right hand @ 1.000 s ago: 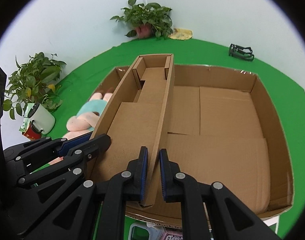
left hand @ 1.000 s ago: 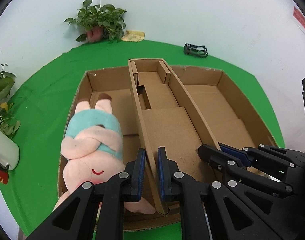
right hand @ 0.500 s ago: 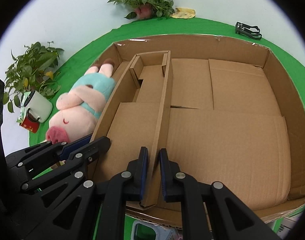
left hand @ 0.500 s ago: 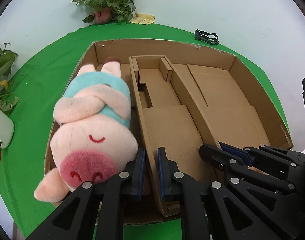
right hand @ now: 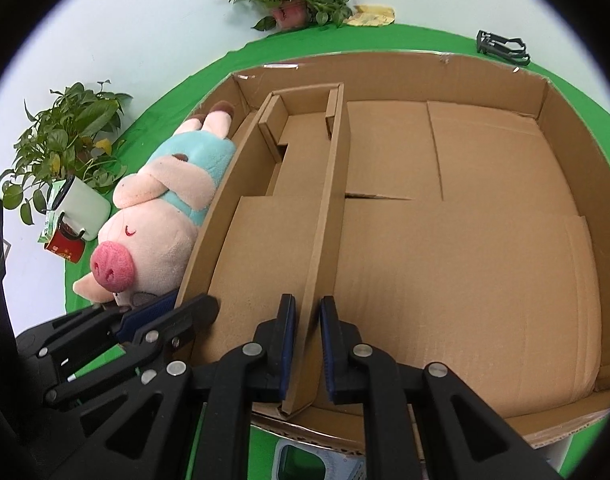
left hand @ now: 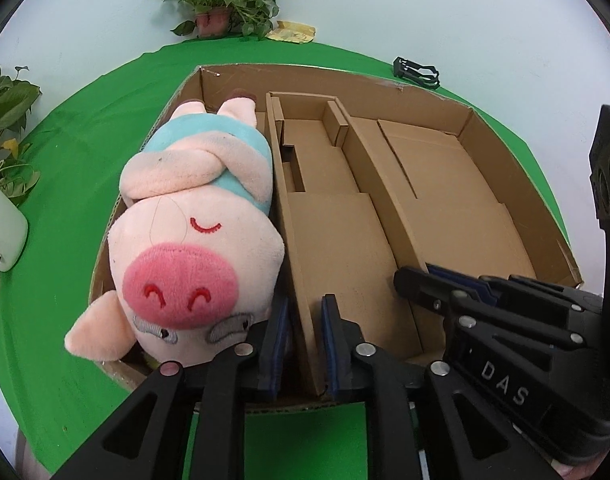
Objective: Organize objects
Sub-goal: 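Lower the insert tray into the box beside the pig and release, then move the left tool to the board-game box and grasp its edge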
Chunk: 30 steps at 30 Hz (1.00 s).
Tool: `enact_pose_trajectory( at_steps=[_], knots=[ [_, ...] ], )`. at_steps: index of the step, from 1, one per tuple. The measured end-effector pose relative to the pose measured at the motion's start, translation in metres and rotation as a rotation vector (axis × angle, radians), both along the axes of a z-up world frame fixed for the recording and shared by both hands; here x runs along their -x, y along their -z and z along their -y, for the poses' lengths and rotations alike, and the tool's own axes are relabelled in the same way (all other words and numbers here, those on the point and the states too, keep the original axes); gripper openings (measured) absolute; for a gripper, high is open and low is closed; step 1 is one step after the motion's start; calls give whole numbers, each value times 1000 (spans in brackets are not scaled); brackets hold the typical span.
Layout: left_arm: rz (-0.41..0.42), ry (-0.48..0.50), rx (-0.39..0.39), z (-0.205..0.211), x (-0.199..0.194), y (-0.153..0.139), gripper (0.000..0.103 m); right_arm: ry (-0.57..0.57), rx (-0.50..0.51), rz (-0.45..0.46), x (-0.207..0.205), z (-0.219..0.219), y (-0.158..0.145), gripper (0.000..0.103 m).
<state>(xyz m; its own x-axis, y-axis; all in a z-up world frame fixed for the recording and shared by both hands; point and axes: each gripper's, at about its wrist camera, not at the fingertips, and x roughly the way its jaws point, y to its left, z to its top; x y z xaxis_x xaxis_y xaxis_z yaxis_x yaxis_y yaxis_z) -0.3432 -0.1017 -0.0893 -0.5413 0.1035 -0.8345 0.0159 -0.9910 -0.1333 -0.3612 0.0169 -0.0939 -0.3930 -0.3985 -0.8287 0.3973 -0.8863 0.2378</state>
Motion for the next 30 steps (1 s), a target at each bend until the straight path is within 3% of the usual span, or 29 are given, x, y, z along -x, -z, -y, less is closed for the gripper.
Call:
enact_pose_trajectory(
  at_steps=[3, 5, 7, 9, 12, 15, 21, 30],
  knots=[
    [-69, 8, 41, -5, -14, -10, 35, 22, -21, -43, -8, -4, -8, 16],
    [-141, 3, 75, -7, -28, -21, 41, 41, -48, -92, -15, -8, -16, 34],
    [-218, -13, 88, -8, -44, -33, 53, 107, -82, -157, -24, -21, -27, 72],
    [-306, -32, 107, -10, -61, -47, 78, 171, -71, -212, -34, -39, -38, 84],
    [-431, -59, 134, -16, -91, -69, 100, 186, -76, -281, -54, -58, -52, 87],
    [-502, -56, 132, -25, -115, -88, 101, 183, -113, -334, -76, -73, -60, 88],
    [-541, -39, 113, -52, -152, -110, 102, 189, -107, -393, -110, -97, -69, 88],
    [-502, -24, 111, -82, -184, -114, 102, 143, -39, -406, -152, -123, -70, 88]
  ],
)
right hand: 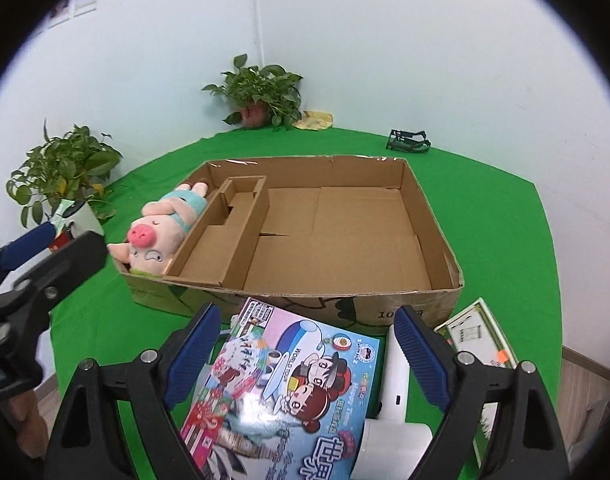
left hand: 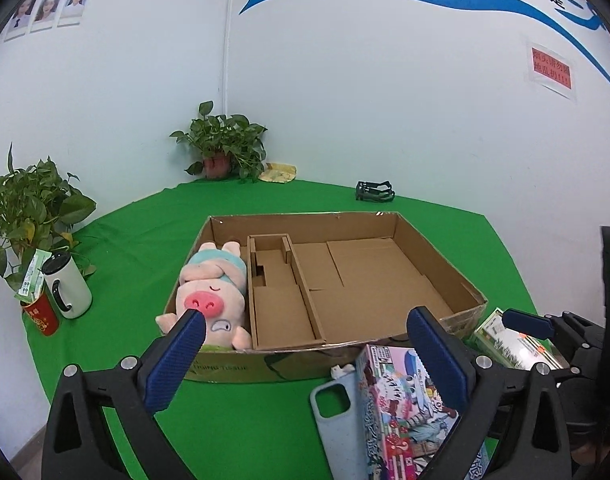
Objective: Organize objects
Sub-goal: 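Move the left tool to the board-game box and grasp its edge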
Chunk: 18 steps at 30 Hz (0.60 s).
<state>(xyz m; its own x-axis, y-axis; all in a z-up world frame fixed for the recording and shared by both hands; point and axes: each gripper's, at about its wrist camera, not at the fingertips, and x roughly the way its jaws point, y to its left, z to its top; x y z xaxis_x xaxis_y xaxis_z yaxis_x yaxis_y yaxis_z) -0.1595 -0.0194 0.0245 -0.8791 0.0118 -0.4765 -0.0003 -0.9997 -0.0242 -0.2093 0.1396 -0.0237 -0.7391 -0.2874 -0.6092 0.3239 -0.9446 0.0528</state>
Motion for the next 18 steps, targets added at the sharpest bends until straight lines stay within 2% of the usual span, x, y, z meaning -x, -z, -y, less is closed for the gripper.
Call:
enact_pose_trajectory(
  at_steps=[11, 18],
  knots=[
    [69, 33, -25, -18, 2, 12, 102, -37, 19, 32, -13, -18, 17, 88],
    [142, 116, -45, -30, -1, 30, 102, -72, 108, 19, -26, -45, 20, 88]
  ],
)
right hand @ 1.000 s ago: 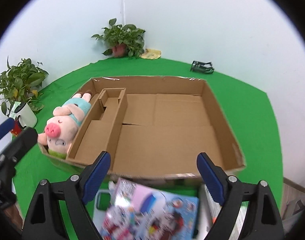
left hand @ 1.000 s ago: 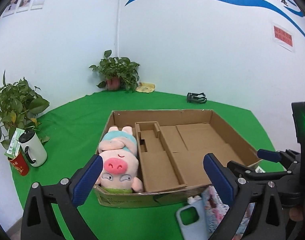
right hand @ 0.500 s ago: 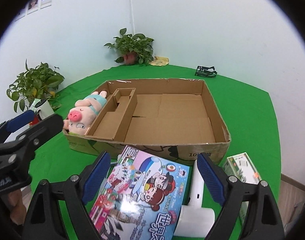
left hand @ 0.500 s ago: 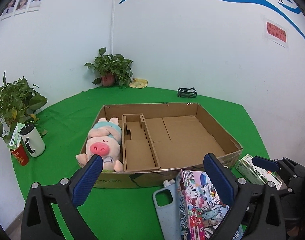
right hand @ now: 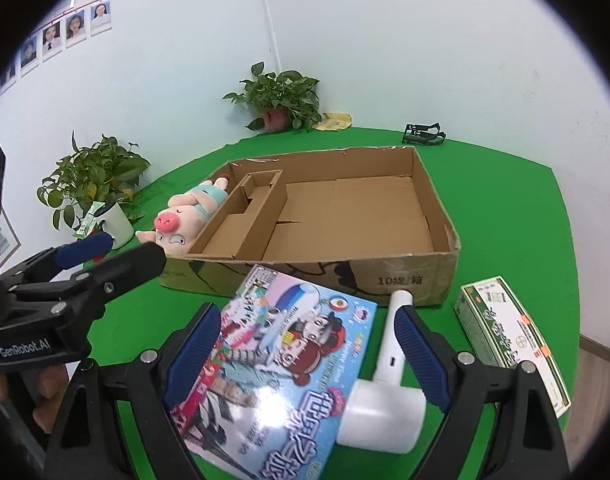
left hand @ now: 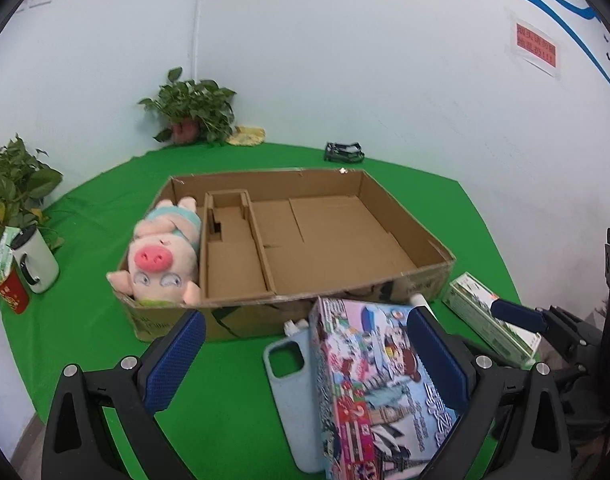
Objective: Organize objects
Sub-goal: 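Move the left tool to the board-game box and grasp its edge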
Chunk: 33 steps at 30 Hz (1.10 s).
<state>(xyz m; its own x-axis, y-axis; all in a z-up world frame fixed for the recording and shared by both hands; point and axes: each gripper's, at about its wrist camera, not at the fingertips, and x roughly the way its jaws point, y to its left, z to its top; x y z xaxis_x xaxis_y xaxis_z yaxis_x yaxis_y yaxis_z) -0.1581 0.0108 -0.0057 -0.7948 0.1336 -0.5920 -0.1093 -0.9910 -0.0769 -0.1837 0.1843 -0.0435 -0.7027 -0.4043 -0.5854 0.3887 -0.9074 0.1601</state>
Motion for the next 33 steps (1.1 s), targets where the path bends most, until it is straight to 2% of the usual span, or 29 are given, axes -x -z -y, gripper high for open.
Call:
enact_pose_trajectory(
  at_steps=[4, 9, 11, 13, 15, 18, 20, 22, 26, 30, 33],
  knots=[
    [69, 73, -33, -5, -4, 21, 102, -8, 41, 51, -10, -22, 14, 88],
    [141, 118, -87, -7, -5, 44, 100, -59, 73, 124, -29, -29, 34, 88],
    [163, 134, -107, -8, -5, 50, 97, -75, 84, 132, -36, -28, 39, 84],
    [179, 149, -118, -9, -7, 55, 91, -87, 60, 122, -42, -24, 40, 69],
    [193, 172, -127, -11, -8, 59, 86, -96, 46, 119, -44, -19, 41, 68],
    [195, 183, -125, -13, -8, 61, 85, -107, 51, 153, -42, -16, 46, 92],
    [200, 189, -139, -12, -9, 62, 85, -96, 47, 162, -40, -16, 50, 93],
    [209, 196, -152, -11, -8, 64, 85, -100, 65, 196, -36, -17, 56, 103],
    [237, 213, -170, -11, -5, 71, 76, -118, 125, 262, -29, -18, 67, 103],
    [278, 237, -187, -12, 1, 80, 62, -154, 169, 308, -24, -14, 74, 103],
    [293, 235, -182, -12, 3, 86, 60, -185, 161, 329, -22, -9, 78, 103]
  ],
)
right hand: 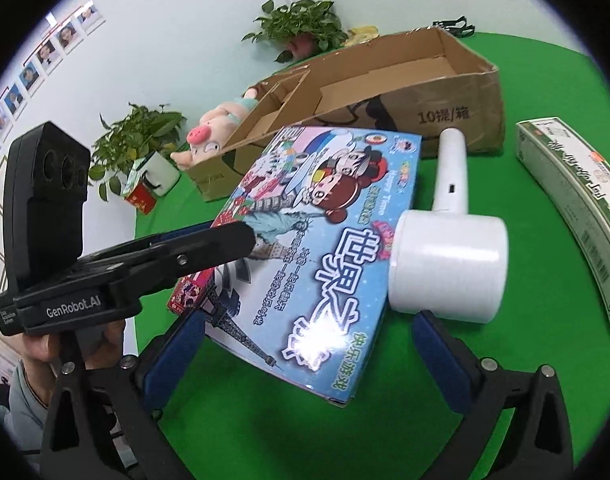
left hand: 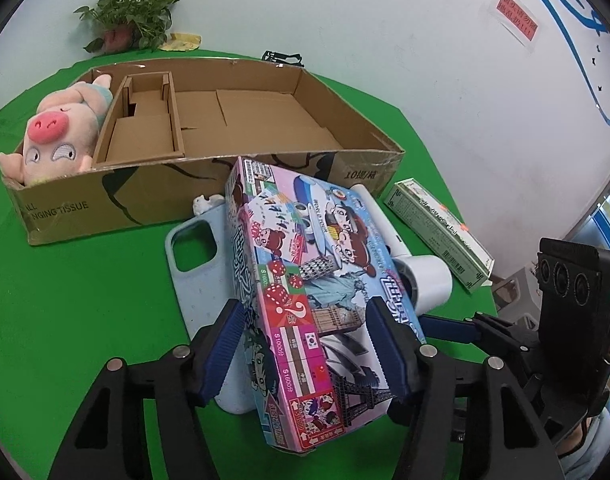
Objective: Organize objects
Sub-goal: 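Move the left tool to the board-game box and grasp its edge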
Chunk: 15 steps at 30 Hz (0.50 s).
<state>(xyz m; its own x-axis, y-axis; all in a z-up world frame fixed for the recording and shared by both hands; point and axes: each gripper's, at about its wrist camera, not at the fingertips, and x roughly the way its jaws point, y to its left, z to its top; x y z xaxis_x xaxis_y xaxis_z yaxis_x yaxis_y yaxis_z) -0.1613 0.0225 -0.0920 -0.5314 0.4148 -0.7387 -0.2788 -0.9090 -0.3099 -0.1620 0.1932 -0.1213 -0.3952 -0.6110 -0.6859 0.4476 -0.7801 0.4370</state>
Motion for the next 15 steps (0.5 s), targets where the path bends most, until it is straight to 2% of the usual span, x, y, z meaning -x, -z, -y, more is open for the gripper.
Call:
enact_pose_trajectory(
  at_steps=[5, 12, 15],
  knots=[
    [4, 9, 14, 4, -1, 3, 53, -63, -23, -41, -6, 14, -7, 103],
    [19, 6, 20, 14, -19, 6, 53, -91, -46, -49, -16, 20, -9, 103],
    [55, 0, -6, 22, -31, 11, 54, -122, -44, -46, -22, 24, -10, 103]
  ],
)
